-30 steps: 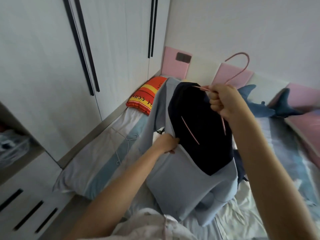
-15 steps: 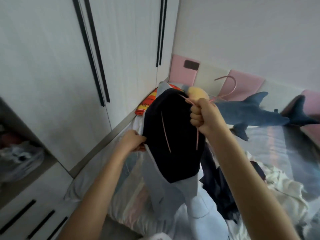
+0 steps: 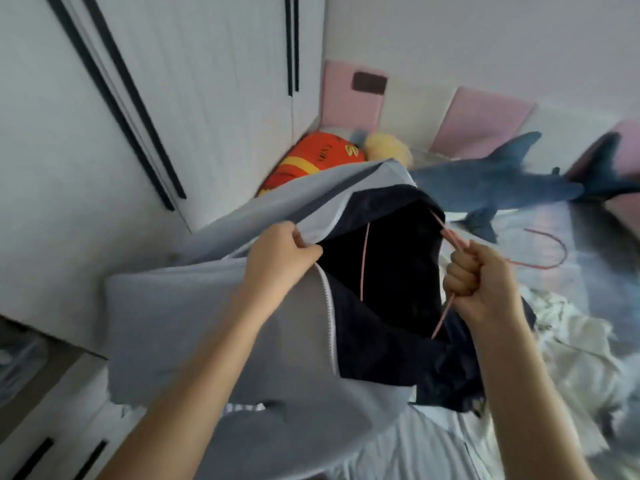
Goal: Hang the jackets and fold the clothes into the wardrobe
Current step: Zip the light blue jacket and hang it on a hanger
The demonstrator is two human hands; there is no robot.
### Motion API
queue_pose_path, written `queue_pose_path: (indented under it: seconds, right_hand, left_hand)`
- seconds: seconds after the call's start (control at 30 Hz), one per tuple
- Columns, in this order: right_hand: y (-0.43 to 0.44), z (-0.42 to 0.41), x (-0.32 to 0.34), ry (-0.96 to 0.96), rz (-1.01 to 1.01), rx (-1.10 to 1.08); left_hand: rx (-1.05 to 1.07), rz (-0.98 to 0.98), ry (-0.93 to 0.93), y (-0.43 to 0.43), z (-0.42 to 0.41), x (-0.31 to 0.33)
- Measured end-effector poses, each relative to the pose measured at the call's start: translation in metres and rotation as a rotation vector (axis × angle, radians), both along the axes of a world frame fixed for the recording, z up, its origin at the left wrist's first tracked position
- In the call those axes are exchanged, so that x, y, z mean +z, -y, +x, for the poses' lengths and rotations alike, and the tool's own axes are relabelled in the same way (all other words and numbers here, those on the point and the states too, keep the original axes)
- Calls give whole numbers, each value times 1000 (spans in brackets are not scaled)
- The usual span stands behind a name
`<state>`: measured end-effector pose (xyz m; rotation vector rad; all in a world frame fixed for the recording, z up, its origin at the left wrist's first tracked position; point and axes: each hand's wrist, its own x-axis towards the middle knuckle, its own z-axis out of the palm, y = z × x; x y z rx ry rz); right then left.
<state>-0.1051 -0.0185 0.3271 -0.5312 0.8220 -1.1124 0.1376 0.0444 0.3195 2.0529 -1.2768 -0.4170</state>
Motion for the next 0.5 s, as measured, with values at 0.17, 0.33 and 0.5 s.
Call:
queue_pose_path:
  seconds: [0.17,0.33,0.5]
  right_hand:
    - [33,-94,-139,-190,230,-133]
    - [33,-174,-343,-571,544,-271]
    - [-15,-156,-490,-1207,548,-251]
  left_hand:
    - [-220,246,35,52,-88,-158]
    - [-611,562,3,62,-162,-392]
    - [-856,792,357,28,-152,-543]
